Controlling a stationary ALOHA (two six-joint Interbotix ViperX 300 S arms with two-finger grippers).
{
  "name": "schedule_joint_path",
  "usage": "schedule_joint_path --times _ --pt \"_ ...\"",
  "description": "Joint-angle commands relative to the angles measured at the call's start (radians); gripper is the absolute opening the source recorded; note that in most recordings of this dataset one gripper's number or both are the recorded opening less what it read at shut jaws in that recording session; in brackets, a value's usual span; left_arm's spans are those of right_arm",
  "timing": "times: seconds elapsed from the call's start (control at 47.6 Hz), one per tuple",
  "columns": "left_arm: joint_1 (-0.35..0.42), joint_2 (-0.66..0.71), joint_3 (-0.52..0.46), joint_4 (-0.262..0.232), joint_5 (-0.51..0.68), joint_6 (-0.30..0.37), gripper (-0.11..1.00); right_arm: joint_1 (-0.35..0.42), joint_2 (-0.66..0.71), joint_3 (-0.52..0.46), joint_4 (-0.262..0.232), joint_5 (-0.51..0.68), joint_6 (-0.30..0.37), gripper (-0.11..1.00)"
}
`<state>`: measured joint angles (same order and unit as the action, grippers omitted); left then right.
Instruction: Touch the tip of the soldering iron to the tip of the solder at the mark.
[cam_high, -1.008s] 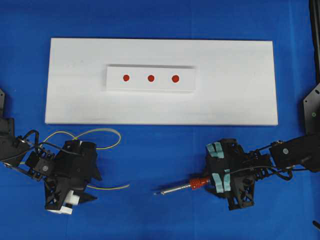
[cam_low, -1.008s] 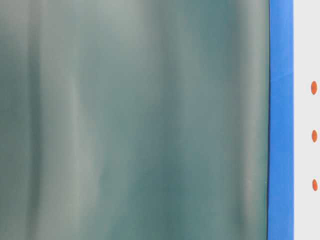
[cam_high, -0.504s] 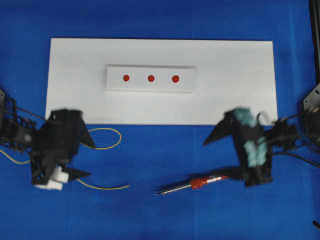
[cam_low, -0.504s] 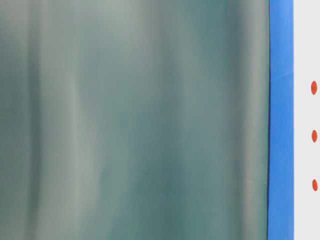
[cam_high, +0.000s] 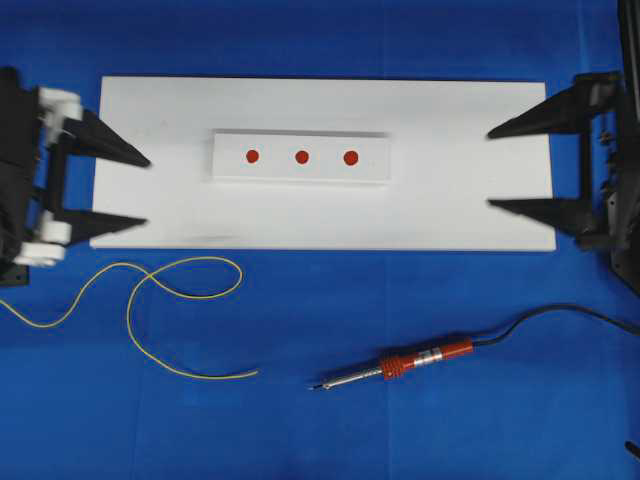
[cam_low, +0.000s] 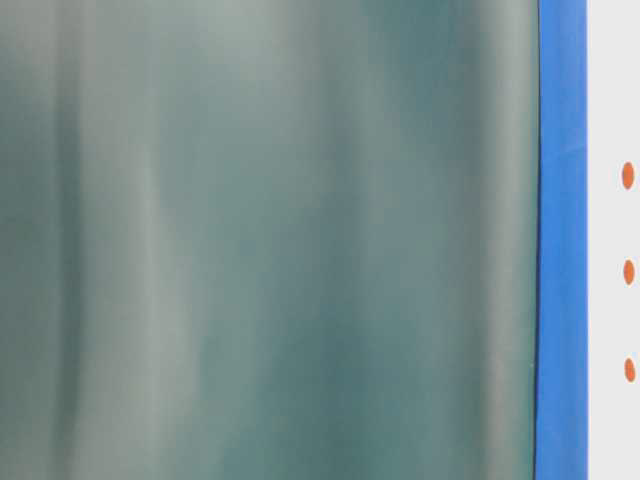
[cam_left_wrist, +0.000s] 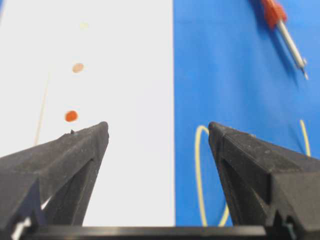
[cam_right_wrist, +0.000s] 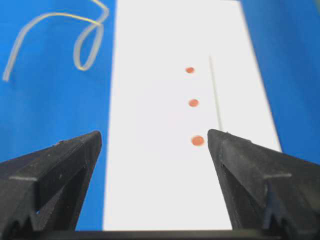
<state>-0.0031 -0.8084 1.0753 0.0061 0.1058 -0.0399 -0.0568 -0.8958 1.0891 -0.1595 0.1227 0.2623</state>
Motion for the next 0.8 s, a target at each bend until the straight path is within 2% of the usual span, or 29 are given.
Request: schedule_joint_path --times 0.0,0.168,0.399,0.609,0.777 --pt "0.020 -0.058 0.026 0.002 -0.023 0.008 0.74 -0.021 -0.064 0.025 -0.003 0.000 0.000 0.80" --pt "0.032 -0.161 0.137 0.002 -0.081 0.006 0.74 -0.028 -0.129 0.117 -0.002 -0.032 0.006 0.80" --pt "0.032 -0.270 0.279 0.000 -0.175 -0.009 0.74 -0.028 -0.101 0.218 0.028 -0.173 0.009 0.80" --pt "0.032 -0.314 0.321 0.000 -0.178 -0.011 0.74 -0.028 -0.040 0.259 0.051 -0.278 0.011 0.80" --pt "0.032 -0.318 0.322 0.002 -0.173 -0.011 0.74 -0.028 -0.020 0.261 0.049 -0.293 0.011 0.80"
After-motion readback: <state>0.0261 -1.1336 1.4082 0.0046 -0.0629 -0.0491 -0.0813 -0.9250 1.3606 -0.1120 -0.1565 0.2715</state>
